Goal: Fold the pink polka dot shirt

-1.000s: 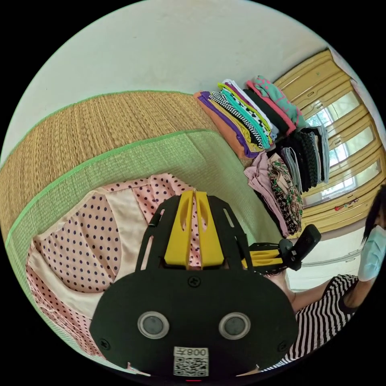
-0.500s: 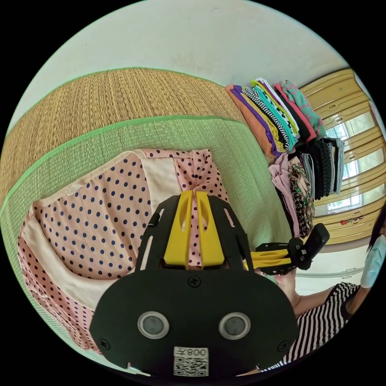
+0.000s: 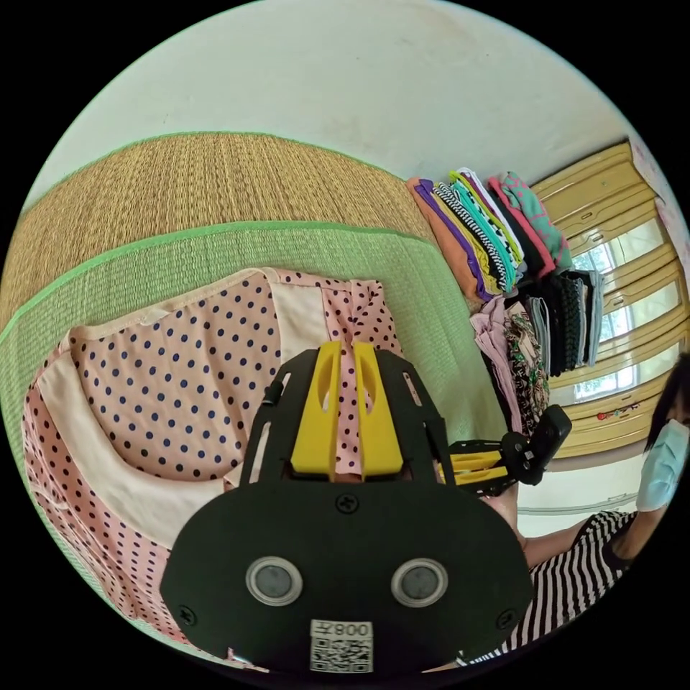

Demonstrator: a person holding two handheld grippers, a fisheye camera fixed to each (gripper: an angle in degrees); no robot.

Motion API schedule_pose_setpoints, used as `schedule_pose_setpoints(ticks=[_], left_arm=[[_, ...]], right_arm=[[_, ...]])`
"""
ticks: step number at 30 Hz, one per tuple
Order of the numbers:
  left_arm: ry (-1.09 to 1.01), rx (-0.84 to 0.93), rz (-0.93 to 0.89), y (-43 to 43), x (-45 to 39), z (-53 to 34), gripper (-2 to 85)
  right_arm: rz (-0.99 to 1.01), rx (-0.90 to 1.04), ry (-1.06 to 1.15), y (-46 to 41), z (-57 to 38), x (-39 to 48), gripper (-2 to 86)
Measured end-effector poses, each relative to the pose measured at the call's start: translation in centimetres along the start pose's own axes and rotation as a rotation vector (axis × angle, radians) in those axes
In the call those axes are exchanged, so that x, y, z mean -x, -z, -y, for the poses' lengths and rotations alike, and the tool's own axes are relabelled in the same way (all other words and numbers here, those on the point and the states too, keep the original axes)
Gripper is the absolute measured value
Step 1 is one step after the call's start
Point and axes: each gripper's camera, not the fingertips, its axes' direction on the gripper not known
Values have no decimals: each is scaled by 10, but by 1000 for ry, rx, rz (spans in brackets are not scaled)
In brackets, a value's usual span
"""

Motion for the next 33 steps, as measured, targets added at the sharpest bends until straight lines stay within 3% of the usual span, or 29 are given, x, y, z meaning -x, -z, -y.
schedule_pose_setpoints(ticks=[4, 10, 17, 21, 25, 29, 33], left_arm=[[-65, 21, -161, 13, -2, -17, 21], [-183, 217, -28, -1, -9, -49, 11], [-147, 180, -63, 35, 13, -77, 3], [-102, 124, -133, 63, 29, -100, 2], [-106, 46, -167, 111, 37, -135, 3], [-42, -57, -184, 167, 58, -185, 7], [63, -207, -46, 251, 89, -268, 23]], right_arm=[[-2, 16, 15, -3, 6, 7, 68], [-50, 28, 50, -4, 15, 23, 69], [-15, -73, 49, 2, 24, 35, 28], [-51, 70, 40, -30, 37, 43, 8], [-147, 41, 54, -29, 44, 60, 3], [-78, 47, 31, -34, 46, 64, 3], [-14, -4, 48, -29, 45, 85, 6]])
